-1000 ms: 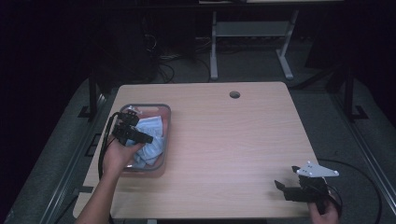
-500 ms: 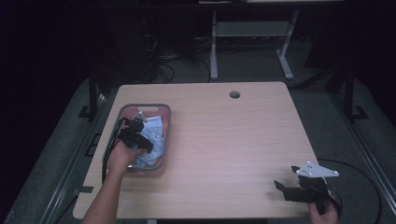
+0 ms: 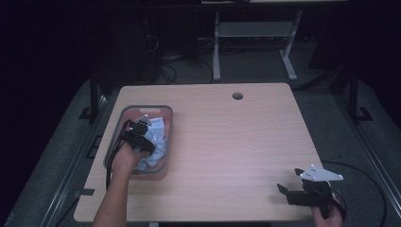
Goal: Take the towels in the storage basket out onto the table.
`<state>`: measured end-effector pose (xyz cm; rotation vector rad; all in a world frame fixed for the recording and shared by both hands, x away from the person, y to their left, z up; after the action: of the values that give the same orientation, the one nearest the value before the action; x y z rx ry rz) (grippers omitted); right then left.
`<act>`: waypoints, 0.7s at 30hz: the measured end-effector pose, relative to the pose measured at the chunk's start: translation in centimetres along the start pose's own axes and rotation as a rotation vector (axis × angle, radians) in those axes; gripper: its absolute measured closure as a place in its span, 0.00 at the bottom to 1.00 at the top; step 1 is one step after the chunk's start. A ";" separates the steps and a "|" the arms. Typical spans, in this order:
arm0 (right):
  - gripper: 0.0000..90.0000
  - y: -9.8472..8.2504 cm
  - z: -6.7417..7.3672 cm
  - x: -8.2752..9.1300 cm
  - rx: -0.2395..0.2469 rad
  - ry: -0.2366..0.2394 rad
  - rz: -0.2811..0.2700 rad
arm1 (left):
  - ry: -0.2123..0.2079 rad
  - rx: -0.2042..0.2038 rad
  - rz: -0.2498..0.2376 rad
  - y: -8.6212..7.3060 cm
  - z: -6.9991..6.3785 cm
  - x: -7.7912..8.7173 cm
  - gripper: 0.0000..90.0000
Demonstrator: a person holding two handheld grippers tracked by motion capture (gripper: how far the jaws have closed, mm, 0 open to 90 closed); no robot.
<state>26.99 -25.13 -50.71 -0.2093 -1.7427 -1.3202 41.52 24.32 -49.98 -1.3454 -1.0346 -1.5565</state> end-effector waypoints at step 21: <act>0.15 0.2 -0.2 0.5 0.008 -0.011 -0.015 | -0.149 0.094 -0.098 -0.9 1.9 1.5 0.74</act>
<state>26.94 -25.41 -50.25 -0.1988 -1.7615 -1.3250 41.17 26.26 -48.36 -1.3801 -1.2672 -1.4757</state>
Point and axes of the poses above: each handheld gripper's, and its own axes: x roughly backward along the jaws, y roughly out of its top, z roughly to its left, the point moved 8 cm from there along -x, roughly forward along the jaws, and after that the axes turned 7 degrees about z, right-handed, at the moved point
